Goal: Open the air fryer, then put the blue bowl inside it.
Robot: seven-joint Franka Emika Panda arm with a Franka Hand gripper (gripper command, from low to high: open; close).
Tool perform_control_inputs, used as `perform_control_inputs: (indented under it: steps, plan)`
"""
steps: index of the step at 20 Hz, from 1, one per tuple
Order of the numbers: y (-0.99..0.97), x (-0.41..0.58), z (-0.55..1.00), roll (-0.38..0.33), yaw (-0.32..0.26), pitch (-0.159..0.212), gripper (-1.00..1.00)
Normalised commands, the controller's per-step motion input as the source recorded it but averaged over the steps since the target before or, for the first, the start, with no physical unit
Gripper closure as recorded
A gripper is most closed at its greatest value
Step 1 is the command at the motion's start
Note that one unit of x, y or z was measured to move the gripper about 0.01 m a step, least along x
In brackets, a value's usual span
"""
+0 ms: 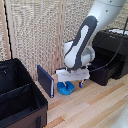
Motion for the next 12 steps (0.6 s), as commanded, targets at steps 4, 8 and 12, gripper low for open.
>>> perform_control_inputs:
  steps: [4,8,12]
  plan:
    - [-0.02,0.026,-0.19,0.0,0.119,-0.078,1.0]
    - [0.0,0.001,-0.01,0.032,0.041,-0.021,1.0]
    - [-0.01,-0.038,0.0,0.013,0.01,-0.01,1.0]
